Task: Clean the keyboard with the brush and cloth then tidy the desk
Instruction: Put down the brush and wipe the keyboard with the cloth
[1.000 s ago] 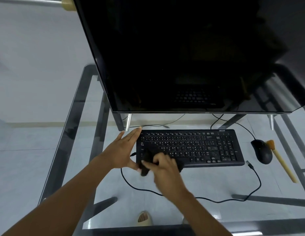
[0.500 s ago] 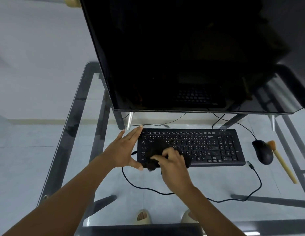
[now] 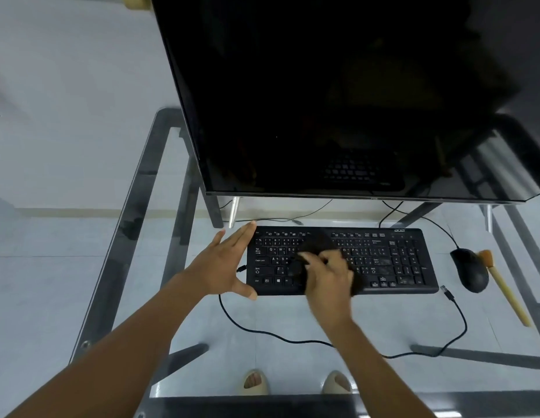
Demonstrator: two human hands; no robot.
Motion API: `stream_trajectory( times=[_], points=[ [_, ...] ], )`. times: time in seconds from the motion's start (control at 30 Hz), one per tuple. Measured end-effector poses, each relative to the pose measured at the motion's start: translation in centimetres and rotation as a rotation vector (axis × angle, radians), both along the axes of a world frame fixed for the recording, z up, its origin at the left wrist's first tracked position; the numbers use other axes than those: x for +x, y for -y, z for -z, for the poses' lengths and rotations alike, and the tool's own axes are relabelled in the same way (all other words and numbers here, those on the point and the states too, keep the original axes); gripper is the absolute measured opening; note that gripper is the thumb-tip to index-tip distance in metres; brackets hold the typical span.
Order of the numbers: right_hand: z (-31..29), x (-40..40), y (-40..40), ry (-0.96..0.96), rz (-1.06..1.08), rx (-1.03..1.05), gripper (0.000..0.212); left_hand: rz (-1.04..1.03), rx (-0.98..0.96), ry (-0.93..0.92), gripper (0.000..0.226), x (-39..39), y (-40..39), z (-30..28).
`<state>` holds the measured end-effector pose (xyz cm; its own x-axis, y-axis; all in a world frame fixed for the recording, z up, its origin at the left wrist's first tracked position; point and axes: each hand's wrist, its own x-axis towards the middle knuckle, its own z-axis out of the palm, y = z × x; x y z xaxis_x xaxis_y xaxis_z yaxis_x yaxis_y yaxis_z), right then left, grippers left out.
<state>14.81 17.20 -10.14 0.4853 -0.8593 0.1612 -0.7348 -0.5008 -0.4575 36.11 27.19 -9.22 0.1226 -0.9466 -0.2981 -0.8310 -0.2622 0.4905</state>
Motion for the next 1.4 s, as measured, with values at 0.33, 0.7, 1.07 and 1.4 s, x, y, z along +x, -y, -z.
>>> stream_trajectory(
  times=[0.33, 0.7, 1.07, 1.4],
  points=[
    [-0.4, 3.4, 3.2, -0.046, 0.081, 0.005, 0.039, -0.007, -0.017, -0.030, 0.142, 0.3, 0.0, 0.3],
    [-0.7, 3.2, 3.7, -0.085, -0.075, -0.013, 0.040, 0.023, 0.050, 0.112, 0.138, -0.1, 0.1, -0.8],
    [0.2, 0.1, 1.9, -0.080, -0.206, -0.077, 0.034, -0.232, -0.186, 0.127, 0.073, -10.9, 6.0, 0.3],
    [0.1, -5.4, 10.5, -0.065, 0.243, -0.141, 0.032, -0.164, -0.237, 0.360, 0.060, -11.4, 6.8, 2.6]
  ],
)
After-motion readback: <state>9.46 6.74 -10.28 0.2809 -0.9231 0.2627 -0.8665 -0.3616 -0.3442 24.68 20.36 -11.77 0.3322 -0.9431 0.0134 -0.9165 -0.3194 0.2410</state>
